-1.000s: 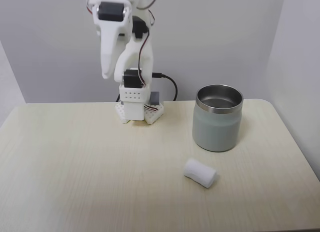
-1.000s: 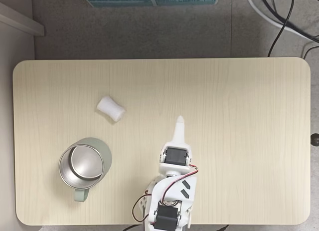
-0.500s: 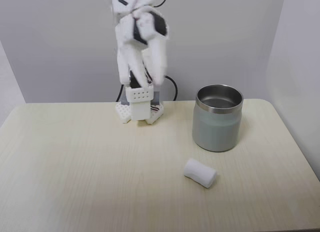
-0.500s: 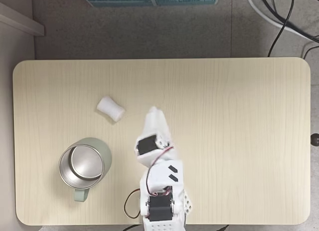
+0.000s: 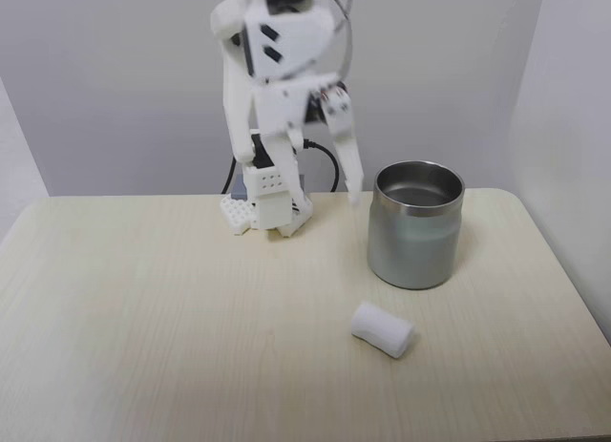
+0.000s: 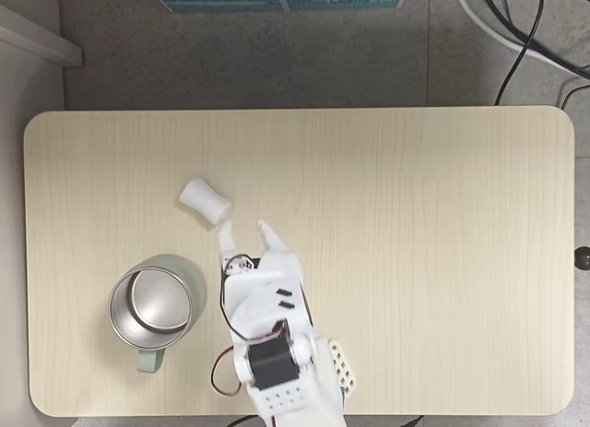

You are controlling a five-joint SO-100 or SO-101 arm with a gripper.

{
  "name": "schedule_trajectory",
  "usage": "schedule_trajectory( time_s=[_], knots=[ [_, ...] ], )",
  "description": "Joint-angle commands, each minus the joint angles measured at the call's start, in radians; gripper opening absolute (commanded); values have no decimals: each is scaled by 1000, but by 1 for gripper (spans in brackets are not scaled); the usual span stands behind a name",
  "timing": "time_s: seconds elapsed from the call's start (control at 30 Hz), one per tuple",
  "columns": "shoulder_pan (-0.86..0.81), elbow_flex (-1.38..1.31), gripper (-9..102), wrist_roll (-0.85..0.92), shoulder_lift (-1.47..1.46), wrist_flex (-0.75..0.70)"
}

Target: Grasp a dressing and put it in the cup.

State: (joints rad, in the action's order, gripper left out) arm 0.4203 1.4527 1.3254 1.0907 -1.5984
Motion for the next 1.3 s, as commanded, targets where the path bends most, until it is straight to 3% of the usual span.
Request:
schedule_trajectory(
  time_s=[0.0, 0.43, 1.27],
  knots=[
    [28, 101, 19, 0, 141, -9],
    [160, 245, 22, -55, 563, 21],
    [186, 278, 21, -83, 920, 207]
  ],
)
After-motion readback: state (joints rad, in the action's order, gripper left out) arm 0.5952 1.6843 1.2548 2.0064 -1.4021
